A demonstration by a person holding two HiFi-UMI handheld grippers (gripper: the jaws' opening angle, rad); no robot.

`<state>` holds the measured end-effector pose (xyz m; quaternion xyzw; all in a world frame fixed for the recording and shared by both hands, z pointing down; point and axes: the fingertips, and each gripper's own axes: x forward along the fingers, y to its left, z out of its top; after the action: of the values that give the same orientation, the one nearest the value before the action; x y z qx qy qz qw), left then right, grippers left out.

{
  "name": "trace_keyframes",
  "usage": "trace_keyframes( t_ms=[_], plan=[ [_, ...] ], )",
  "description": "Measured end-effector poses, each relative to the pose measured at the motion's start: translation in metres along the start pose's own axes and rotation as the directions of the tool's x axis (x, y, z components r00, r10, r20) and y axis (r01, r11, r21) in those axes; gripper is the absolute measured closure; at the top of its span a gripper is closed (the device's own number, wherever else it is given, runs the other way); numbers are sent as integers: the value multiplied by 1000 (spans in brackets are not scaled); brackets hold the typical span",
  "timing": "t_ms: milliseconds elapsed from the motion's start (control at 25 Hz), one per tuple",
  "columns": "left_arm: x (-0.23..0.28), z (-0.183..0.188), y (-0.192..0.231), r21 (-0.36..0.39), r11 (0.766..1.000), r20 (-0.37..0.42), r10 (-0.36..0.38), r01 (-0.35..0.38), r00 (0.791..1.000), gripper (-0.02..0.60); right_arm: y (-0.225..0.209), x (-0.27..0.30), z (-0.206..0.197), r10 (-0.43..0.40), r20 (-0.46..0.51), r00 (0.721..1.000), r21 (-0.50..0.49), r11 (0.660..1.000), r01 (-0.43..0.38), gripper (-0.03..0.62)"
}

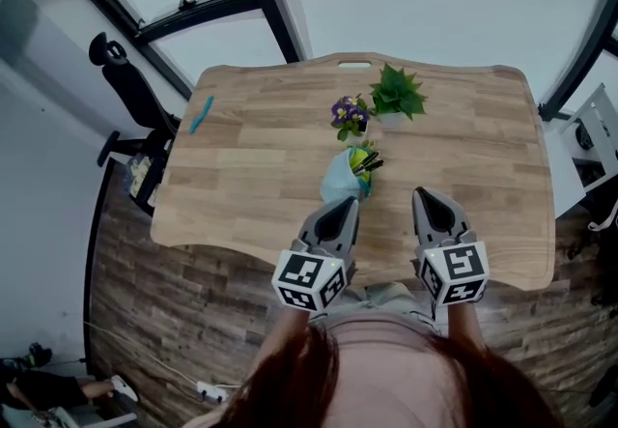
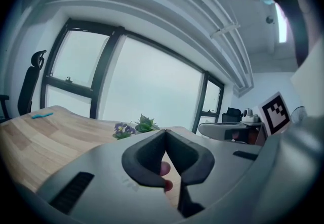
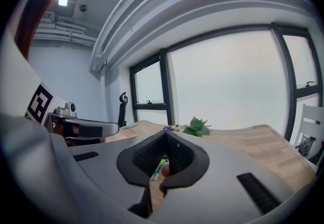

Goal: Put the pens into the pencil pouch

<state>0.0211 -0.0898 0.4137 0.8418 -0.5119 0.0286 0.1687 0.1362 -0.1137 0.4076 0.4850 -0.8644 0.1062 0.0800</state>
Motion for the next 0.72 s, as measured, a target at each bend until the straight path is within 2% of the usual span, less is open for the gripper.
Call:
trace_keyframes(
  t_ms=[320, 720],
  plan=[
    [-29, 18, -9, 61, 998, 20, 3, -4, 1000, 580, 19, -26, 10, -42, 65, 997, -39, 998, 45, 594],
    [-87, 15, -10, 98, 995, 36, -18, 15, 999, 580, 59, -59, 13, -76, 88, 993, -40, 996, 80, 594]
  ],
)
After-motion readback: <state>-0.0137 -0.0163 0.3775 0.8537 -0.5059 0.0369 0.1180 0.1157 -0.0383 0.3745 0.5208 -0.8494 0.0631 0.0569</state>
